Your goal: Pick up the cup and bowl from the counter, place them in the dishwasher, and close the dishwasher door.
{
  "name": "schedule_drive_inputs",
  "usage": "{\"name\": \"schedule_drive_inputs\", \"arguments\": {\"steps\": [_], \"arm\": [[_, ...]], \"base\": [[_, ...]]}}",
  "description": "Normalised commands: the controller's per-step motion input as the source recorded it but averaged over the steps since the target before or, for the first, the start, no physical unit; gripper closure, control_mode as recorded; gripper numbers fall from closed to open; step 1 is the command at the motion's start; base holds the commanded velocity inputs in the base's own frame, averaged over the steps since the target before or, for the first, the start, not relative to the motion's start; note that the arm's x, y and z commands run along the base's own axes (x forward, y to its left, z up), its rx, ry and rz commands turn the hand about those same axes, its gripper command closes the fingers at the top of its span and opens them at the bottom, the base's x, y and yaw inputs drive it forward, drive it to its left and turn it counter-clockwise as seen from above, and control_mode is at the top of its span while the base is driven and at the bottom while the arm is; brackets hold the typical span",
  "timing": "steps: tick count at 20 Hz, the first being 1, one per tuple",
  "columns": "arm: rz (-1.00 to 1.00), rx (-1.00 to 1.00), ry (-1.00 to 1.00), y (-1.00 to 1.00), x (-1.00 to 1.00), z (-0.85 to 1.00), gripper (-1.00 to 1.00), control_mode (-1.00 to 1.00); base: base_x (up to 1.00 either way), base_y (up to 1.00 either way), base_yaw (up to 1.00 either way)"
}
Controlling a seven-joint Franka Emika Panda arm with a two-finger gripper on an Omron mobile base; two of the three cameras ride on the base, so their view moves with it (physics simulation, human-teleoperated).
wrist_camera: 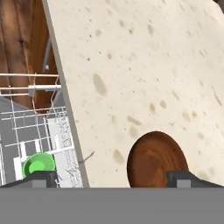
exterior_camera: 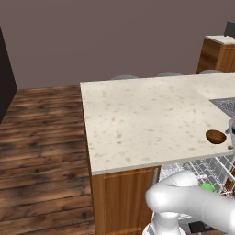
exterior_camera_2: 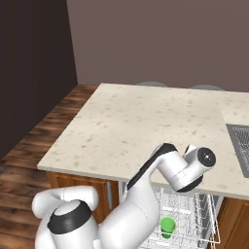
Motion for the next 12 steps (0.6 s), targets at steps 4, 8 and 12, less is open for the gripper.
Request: {"name": "schedule_drive_inputs", "arguments": {"steps": [4, 8, 12], "arm": [[0.07, -0.06, 0.00, 0.00, 0.12, -0.38, -1.00, -1.00], [0.03, -0.05, 0.00, -0.04, 0.17, -0.30, -1.00, -1.00], [0.00, -0.02, 0.00, -0.13, 0.27, -0.07, -1.00, -1.00]], "base": [[0.00, 0.00, 0.00], [0.00, 0.00, 0.00], [0.00, 0.00, 0.00]]}}
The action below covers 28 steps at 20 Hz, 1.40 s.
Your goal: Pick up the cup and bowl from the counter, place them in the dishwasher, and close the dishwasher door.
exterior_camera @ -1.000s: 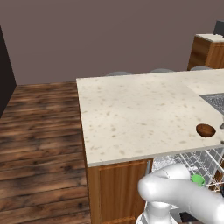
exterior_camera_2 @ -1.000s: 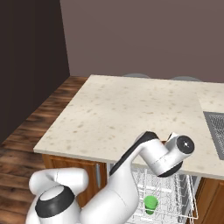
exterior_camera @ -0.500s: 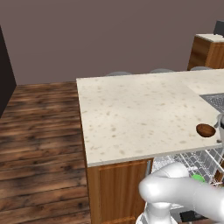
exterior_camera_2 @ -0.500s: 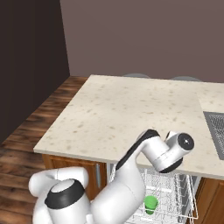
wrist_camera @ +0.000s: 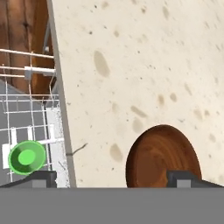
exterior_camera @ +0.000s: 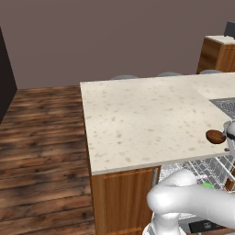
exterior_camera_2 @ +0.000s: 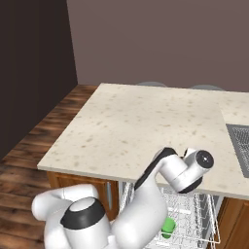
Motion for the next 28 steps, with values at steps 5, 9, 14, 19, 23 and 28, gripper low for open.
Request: {"name": "schedule_drive_inputs", "arguments": {"steps": [5, 9, 14, 19, 23, 28], "arm": [[0.00, 0.00, 0.00, -0.18, 0.31, -0.02, -1.00, -1.00], [0.00, 0.00, 0.00, -0.16, 0.28, -0.19, -1.00, -1.00], [0.02, 0.00, 0.00, -0.09, 0.22, -0.35, -1.00, -1.00], [0.02, 0.00, 0.00, -0.08, 0.21, -0.28, 1.00, -1.00], [0.01, 0.00, 0.00, -0.16, 0.13, -0.21, 1.00, -1.00], [0.02, 0.00, 0.00, -0.19, 0.05, -0.11, 1.00, -1.00]], "base": [[0.00, 0.00, 0.00], [0.00, 0.00, 0.00], [0.00, 0.00, 0.00], [0.00, 0.00, 0.00], [0.00, 0.00, 0.00], [0.00, 0.00, 0.00]]}}
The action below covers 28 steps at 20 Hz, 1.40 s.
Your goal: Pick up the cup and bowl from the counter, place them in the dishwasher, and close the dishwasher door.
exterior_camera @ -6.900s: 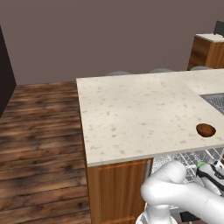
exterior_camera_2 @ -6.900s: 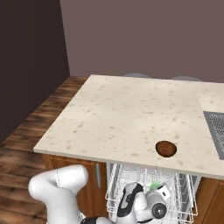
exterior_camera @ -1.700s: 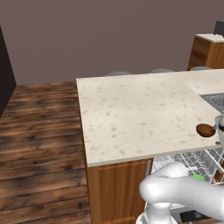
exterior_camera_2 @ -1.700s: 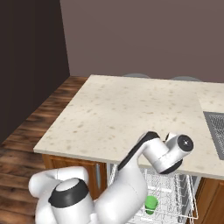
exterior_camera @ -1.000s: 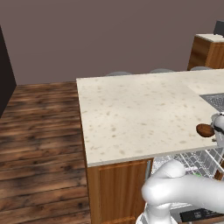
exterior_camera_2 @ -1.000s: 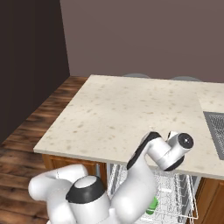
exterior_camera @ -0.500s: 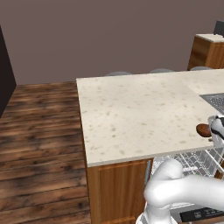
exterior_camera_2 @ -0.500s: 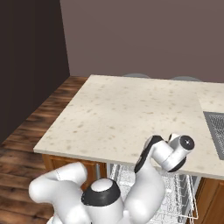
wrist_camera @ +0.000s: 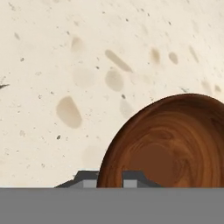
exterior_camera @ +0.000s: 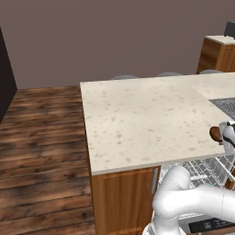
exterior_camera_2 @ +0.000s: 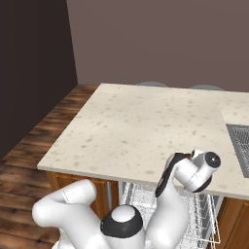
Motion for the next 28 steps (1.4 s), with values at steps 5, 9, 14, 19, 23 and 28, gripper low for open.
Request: {"name": "schedule_drive_inputs", "arguments": {"steps": [5, 9, 14, 19, 23, 28], "arm": [[0.09, 0.00, -0.03, 0.00, -0.26, 0.13, 1.00, -1.00], [0.14, 0.00, -0.05, 0.15, -0.58, 0.19, 1.00, -1.00], [0.14, -0.06, -0.03, 0.33, -0.53, 0.01, 1.00, -1.00], [0.13, -0.15, -0.01, 0.50, -0.37, -0.20, 1.00, -1.00], [0.13, -0.16, 0.00, 0.59, -0.35, -0.38, 1.00, -1.00], [0.15, -0.07, -0.07, 0.39, -0.61, -0.39, 1.00, -1.00]], "base": [[0.00, 0.00, 0.00], [0.00, 0.00, 0.00], [0.00, 0.00, 0.00], [0.00, 0.00, 0.00], [0.00, 0.00, 0.00], [0.00, 0.00, 0.00]]}}
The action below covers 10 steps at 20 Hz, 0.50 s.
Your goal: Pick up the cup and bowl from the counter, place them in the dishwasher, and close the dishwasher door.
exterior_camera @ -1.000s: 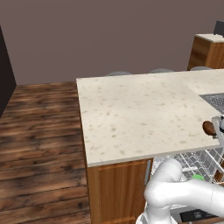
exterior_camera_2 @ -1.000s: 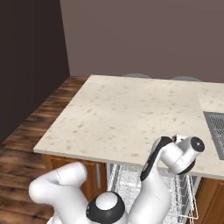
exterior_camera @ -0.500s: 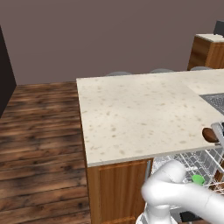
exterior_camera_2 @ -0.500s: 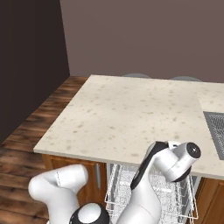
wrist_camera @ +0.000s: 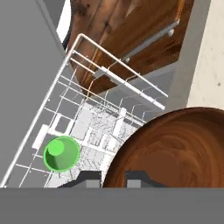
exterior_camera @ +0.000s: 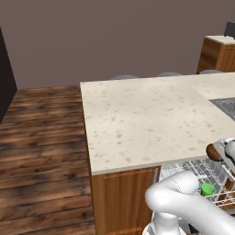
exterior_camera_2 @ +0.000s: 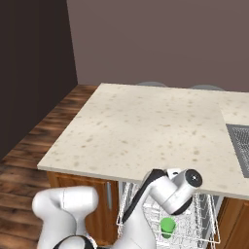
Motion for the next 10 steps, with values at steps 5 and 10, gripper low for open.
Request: {"name": "schedule_drive_inputs", "arguments": {"steps": [5, 10], "arm": [[0.17, 0.00, -0.18, 0.15, -0.77, -0.45, 1.00, -1.00], [0.16, 0.00, -0.09, 0.09, -0.38, -0.41, 1.00, -1.00]], "base": [[0.00, 0.00, 0.00], [0.00, 0.00, 0.00]]}}
